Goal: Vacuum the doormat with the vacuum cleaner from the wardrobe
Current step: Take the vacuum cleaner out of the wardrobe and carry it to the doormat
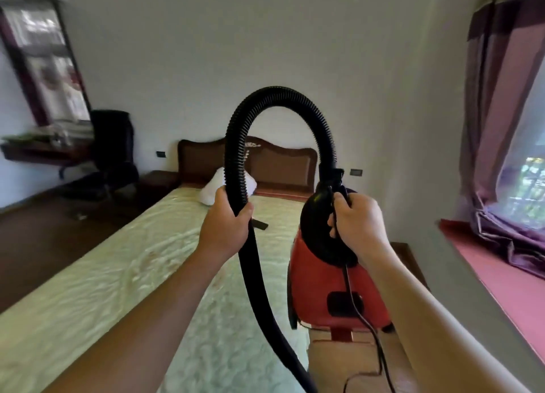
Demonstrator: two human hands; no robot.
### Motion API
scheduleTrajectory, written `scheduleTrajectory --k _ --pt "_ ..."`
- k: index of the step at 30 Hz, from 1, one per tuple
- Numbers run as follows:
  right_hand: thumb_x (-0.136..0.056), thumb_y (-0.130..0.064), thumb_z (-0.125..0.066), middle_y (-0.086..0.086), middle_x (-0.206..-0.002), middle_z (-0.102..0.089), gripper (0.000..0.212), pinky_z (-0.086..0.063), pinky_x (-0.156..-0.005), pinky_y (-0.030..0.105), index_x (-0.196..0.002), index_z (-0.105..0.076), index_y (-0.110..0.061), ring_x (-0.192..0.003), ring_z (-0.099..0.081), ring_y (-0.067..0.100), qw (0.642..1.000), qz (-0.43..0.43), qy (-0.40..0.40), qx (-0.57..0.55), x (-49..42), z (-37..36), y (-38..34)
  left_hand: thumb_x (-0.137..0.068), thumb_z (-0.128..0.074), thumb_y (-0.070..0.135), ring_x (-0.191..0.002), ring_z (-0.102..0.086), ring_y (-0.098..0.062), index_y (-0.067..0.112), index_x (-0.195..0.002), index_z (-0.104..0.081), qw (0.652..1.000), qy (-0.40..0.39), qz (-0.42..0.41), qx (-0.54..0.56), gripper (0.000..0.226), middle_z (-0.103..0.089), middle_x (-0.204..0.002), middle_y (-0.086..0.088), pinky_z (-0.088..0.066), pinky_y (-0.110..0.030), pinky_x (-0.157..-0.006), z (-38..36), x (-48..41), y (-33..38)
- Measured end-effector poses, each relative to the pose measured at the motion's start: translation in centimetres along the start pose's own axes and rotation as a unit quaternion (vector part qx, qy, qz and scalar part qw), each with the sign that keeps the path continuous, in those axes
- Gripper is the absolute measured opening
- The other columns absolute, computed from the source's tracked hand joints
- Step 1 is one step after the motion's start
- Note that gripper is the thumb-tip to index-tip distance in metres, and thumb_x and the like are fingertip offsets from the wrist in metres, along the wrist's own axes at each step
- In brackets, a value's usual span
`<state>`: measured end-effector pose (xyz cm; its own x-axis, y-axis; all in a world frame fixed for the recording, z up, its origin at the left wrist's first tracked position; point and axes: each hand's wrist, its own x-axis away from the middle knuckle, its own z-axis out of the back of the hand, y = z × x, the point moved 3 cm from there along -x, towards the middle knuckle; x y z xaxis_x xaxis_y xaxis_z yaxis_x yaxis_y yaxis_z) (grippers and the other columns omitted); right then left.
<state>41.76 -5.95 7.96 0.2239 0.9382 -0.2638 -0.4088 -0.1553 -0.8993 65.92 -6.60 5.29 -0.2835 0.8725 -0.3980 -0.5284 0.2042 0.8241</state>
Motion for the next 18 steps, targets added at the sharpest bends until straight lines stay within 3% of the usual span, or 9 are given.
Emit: scheduleTrajectory --k 3,5,8,10,15,18 --pt "-0.105 -0.03 -0.045 0.002 -0.06 -0.068 0.039 -0.054 -0.052 0.032 -0.083 -0.067 -0.006 -0.045 -0.062 0.016 0.998 0.012 -0.055 -0.007 0.3 -5.5 -1.9 -0.1 -0.06 0.034 -0.108 -0.061 -0.021 0.018 -0.139 -0.045 0.998 0.05 0.017 -0.033 0.045 -0.063 -0.119 0.002 -0.052 -0.041 -0.088 5.4 0.0 -2.3" --pt "-0.105 -0.031 -0.045 0.002 -0.062 -0.069 0.036 -0.055 -0.054 0.035 -0.086 -0.066 -0.01 -0.045 -0.062 0.015 0.996 0.02 -0.091 -0.019 1.1 -9.3 -3.5 -0.101 -0.059 0.034 -0.101 -0.064 -0.021 0.019 -0.133 -0.046 0.995 0.078 0.029 -0.051 0.038 -0.063 -0.109 0.006 -0.053 -0.039 -0.079 9.1 0.1 -4.1" --pt "-0.106 -0.028 -0.045 0.0 -0.063 -0.068 0.034 -0.049 -0.049 0.026 -0.086 -0.066 -0.01 -0.042 -0.058 0.01 0.99 0.04 -0.132 -0.027 2.9 -15.1 -6.2 -0.102 -0.058 0.033 -0.089 -0.061 -0.012 0.02 -0.133 -0.046 0.989 0.116 0.039 -0.079 0.036 -0.057 -0.099 0.015 -0.049 -0.033 -0.069 15.1 0.6 -6.6" --pt "-0.106 -0.028 -0.045 0.0 -0.06 -0.067 0.037 -0.05 -0.049 0.028 -0.085 -0.067 -0.007 -0.042 -0.058 0.01 0.985 0.047 -0.16 -0.035 4.3 -19.0 -8.1 -0.102 -0.058 0.033 -0.085 -0.059 -0.005 0.019 -0.137 -0.044 0.985 0.137 0.05 -0.097 0.04 -0.057 -0.099 0.015 -0.049 -0.031 -0.067 19.3 1.0 -8.3" --pt "-0.106 -0.027 -0.045 0.001 -0.059 -0.066 0.037 -0.048 -0.049 0.027 -0.085 -0.066 -0.006 -0.041 -0.057 0.011 0.971 0.065 -0.22 -0.063 8.6 -28.5 -12.9 -0.101 -0.058 0.037 -0.09 -0.064 -0.014 0.02 -0.133 -0.047 0.97 0.189 0.077 -0.13 0.038 -0.061 -0.101 0.008 -0.058 -0.048 -0.081 29.8 2.4 -12.7" --pt "-0.107 -0.027 -0.044 0.002 -0.062 -0.066 0.036 -0.048 -0.052 0.027 -0.087 -0.065 -0.006 -0.04 -0.056 0.009 0.96 0.084 -0.253 -0.088 11.7 -33.8 -15.8 -0.101 -0.057 0.038 -0.09 -0.063 -0.011 0.02 -0.133 -0.047 0.959 0.219 0.095 -0.152 0.037 -0.06 -0.102 0.01 -0.059 -0.045 -0.079 35.4 3.4 -14.8"
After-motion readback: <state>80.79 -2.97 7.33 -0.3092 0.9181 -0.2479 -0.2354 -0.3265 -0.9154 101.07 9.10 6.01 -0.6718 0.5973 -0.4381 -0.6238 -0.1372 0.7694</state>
